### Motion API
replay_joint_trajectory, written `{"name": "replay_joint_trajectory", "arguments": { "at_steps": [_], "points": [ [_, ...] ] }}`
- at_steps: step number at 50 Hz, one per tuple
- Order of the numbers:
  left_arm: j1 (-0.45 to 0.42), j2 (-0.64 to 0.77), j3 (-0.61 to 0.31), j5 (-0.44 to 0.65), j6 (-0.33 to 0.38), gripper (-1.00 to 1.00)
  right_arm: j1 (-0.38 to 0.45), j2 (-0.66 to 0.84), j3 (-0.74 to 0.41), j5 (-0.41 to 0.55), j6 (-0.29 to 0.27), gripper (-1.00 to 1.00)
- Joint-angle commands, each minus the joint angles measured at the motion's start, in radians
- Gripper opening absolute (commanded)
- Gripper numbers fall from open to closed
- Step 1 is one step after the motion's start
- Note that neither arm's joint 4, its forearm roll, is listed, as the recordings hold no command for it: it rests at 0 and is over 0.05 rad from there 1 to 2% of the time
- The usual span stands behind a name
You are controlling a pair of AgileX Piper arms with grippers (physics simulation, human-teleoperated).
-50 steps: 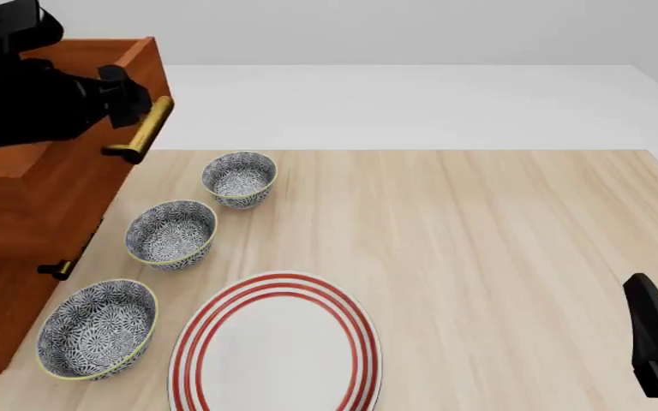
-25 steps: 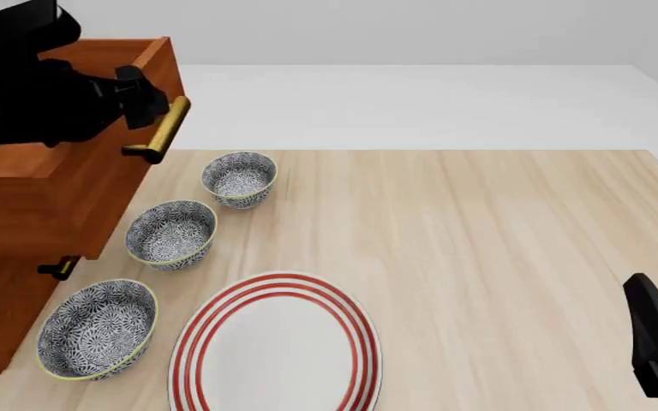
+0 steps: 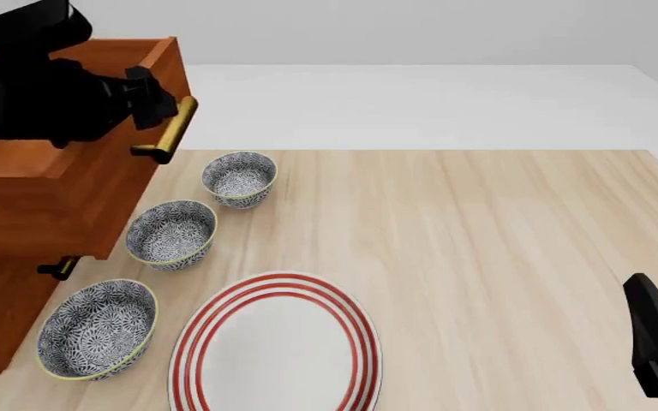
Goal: Open the top drawer of the cabinet.
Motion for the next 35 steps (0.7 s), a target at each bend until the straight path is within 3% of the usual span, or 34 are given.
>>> {"name": "replay_joint_trajectory", "arguments": {
  "at_steps": [1,35],
  "points": [
    [-0.047,0.065,0.08,0.023,0.033,1.0,0.0,0.0,0.0,0.0,0.0,1.0],
    [-0.107,0.081,0.094,-0.021,0.008,1.0,0.0,0.0,0.0,0.0,0.0,1.0]
  ]
}}
